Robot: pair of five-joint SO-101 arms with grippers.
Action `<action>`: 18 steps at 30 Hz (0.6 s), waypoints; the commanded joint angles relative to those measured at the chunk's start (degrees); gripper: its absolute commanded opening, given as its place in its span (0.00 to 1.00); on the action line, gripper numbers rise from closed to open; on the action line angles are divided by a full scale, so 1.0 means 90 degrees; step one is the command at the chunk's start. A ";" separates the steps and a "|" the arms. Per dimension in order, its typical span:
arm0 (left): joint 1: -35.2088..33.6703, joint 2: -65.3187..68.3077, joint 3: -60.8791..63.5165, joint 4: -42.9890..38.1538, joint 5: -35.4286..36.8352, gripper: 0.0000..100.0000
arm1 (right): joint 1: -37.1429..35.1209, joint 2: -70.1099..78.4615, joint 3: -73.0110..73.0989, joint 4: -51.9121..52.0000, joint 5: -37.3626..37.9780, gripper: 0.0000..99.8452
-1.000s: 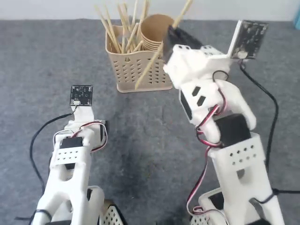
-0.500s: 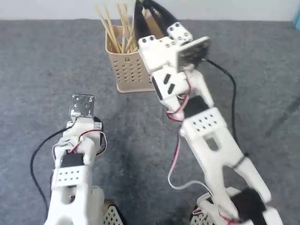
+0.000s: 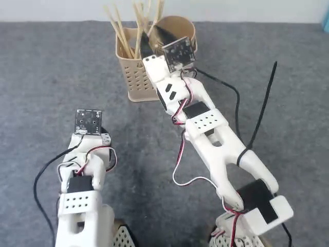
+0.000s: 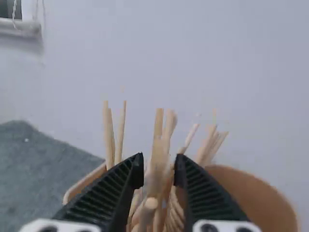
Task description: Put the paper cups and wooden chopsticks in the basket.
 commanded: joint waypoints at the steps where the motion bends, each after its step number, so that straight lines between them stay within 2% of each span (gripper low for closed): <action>1: 0.0010 -0.0186 -0.0005 -0.0449 -0.0010 0.01 | -0.0024 -0.0142 -0.0068 0.0269 0.0068 0.17; 5: 0.0010 -0.0186 0.0005 -0.0498 -0.0010 0.01 | -0.0024 -0.0669 0.0078 0.0698 0.0059 0.17; 8: 0.0010 -0.0195 0.0005 -0.0518 -0.0010 0.01 | -0.0034 -0.1372 0.0225 0.1558 -0.0039 0.17; 13: 0.0020 -0.0205 -0.0005 -0.0537 -0.0010 0.01 | 0.0034 -0.2779 0.0567 0.2867 -0.0889 0.17; 18: 0.0020 -0.0498 0.0044 -0.0508 -0.0010 0.01 | 0.0034 -0.4225 0.1084 0.4127 -0.0947 0.17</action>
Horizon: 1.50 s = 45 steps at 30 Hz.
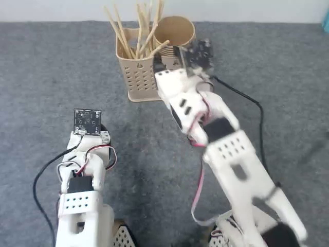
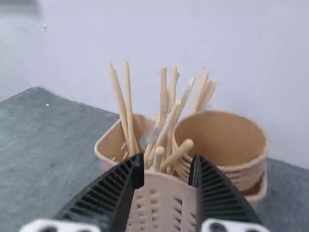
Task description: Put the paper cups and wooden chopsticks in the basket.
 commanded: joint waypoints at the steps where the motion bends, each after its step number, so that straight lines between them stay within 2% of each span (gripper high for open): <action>1: 0.0020 -0.0674 0.0122 -0.0156 -0.0010 0.01 | 0.0024 -0.1343 0.0186 0.0825 -0.0117 0.17; 6: 0.0166 -0.2374 0.0874 0.0176 0.0215 0.01 | 0.0190 -0.2808 0.0811 0.1978 -0.0127 0.17; 9: 0.0215 -0.3614 0.0855 0.1573 0.0195 0.01 | 0.0405 -0.3639 0.1299 0.2750 -0.0127 0.17; 12: 0.0215 -0.4542 0.0816 0.2598 0.0195 0.01 | 0.0767 -0.4459 0.1836 0.3306 -0.0137 0.16; 18: 0.0225 -0.4357 0.0806 0.2501 0.0215 0.01 | 0.1988 -0.6256 0.2901 0.4186 -0.0117 0.00; 20: 0.0225 -0.4396 0.0806 0.2540 0.0234 0.01 | 0.2447 -0.6901 0.3155 0.4625 -0.0088 0.03; 24: 0.0430 -0.4396 0.0796 0.2520 0.0264 0.01 | 0.3316 -0.8298 0.3565 0.5358 0.0127 0.01; 26: 0.0547 -0.4396 0.0796 0.2549 0.0254 0.01 | 0.3639 -0.8376 0.3595 0.5641 0.0391 0.01; 31: 0.0606 -0.4396 0.0767 0.2911 0.0205 0.01 | 0.4313 -0.8210 0.3966 0.5817 0.0420 0.01; 37: 0.0645 -0.4396 0.0806 0.3409 0.0195 0.01 | 0.4313 -0.8308 0.5529 0.5563 0.0449 0.01; 40: 0.0635 -0.4396 0.0806 0.4103 0.0195 0.01 | 0.4322 -0.8298 0.6144 0.5436 0.0459 0.01; 45: 0.0264 -0.4396 0.0806 0.4513 0.0215 0.01 | 0.4283 -0.8298 0.6662 0.5475 0.0420 0.01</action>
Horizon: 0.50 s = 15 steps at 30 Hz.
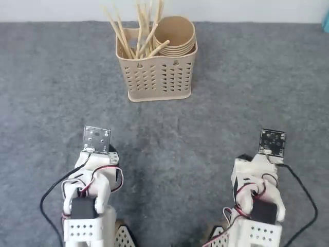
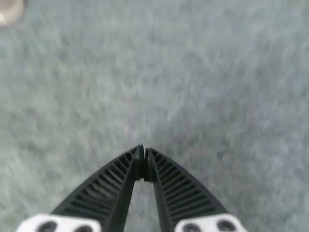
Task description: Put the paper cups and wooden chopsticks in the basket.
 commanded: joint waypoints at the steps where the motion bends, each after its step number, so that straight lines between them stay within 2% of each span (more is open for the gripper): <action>1: -0.0400 -0.0127 -0.0054 0.0420 0.0020 0.01 | -0.0015 -0.0093 0.0117 -0.0093 0.0049 0.01; 5: -0.0830 -0.0127 -0.0054 0.1231 0.0020 0.01 | -0.0327 -0.0083 0.0430 0.0376 0.0059 0.01; 10: -0.1221 -0.0127 -0.0054 0.1201 0.0029 0.01 | -0.0523 -0.0083 0.0440 0.0855 0.0107 0.01; 15: -0.1221 -0.0127 -0.0054 0.1201 0.0049 0.01 | -0.0464 -0.0073 0.0440 0.0855 0.0098 0.01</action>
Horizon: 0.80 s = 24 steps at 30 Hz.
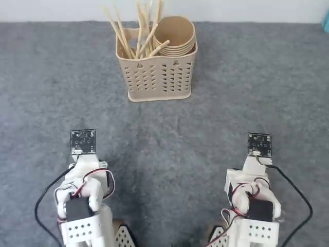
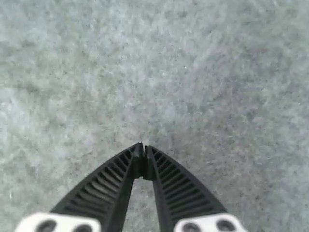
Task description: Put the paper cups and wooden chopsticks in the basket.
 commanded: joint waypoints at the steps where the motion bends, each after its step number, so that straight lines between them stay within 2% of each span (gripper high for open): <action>1: -0.0029 -0.0127 -0.0054 0.0029 0.0049 0.01 | -0.0015 -0.0083 0.0117 0.0034 0.0039 0.01; 8: -0.0049 -0.0127 -0.0054 0.0029 0.0049 0.01 | 0.0591 -0.0083 0.0117 0.0034 0.0010 0.01; 24: -0.0049 -0.0127 -0.0054 0.0029 0.0049 0.01 | 0.0601 -0.0083 0.0117 0.0034 0.0020 0.01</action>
